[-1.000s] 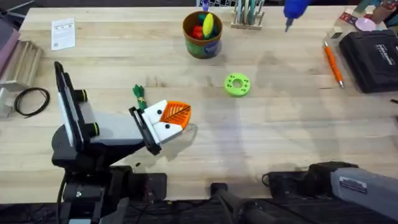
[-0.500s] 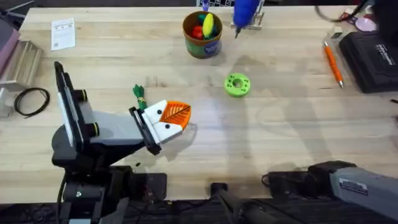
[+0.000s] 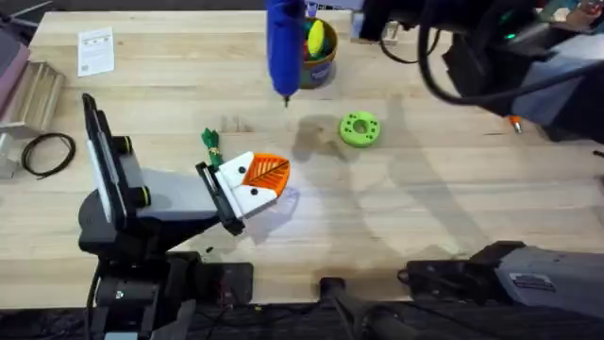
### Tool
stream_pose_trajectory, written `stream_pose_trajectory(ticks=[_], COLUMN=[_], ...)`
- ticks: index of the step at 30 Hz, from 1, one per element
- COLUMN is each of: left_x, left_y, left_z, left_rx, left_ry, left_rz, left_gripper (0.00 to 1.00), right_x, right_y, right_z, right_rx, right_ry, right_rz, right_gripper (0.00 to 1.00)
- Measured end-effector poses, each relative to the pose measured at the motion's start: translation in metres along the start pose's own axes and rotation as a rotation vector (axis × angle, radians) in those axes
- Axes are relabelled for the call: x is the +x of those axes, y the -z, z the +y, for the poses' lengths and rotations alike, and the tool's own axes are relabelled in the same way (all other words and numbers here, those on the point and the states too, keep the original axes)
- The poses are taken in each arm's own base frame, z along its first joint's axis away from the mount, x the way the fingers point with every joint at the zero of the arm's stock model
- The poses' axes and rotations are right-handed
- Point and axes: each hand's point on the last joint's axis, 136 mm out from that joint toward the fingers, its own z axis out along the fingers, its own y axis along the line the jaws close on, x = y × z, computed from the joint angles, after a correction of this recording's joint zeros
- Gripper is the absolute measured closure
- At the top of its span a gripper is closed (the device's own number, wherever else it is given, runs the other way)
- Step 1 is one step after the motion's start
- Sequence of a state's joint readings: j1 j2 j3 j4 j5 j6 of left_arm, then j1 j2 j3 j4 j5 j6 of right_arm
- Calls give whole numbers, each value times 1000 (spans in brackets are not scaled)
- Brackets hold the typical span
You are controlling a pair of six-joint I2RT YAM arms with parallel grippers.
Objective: Pick up the gripper from the table and insert it into the empty holder that is missing its gripper. Then pick up a screw, insert it into the mounting hole, and use the screwdriver to tighten it. Finally, clean up the table by picking up the vegetable and placing it into the bucket.
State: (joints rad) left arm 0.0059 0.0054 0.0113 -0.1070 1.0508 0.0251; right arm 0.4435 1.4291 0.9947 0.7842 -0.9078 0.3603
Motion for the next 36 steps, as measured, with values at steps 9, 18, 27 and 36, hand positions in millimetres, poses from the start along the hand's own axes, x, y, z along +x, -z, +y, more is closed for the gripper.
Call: stream_pose_trajectory(ticks=[9,18,27,36], left_x=[0,0,0,0], left_y=[0,0,0,0], left_z=[0,0,0,0], left_rx=[0,0,0,0], left_ry=[0,0,0,0], left_rz=[0,0,0,0], left_gripper=[996,996,996,996], right_x=[1,10,19,22], right_y=[-17,-16,-32,-41], right_z=[29,50,86,111], right_rx=[-143,-251,-362,-426], right_ry=[79,100,186,210], right_rz=[-30,7,2,-8], right_gripper=[979,979,979,979])
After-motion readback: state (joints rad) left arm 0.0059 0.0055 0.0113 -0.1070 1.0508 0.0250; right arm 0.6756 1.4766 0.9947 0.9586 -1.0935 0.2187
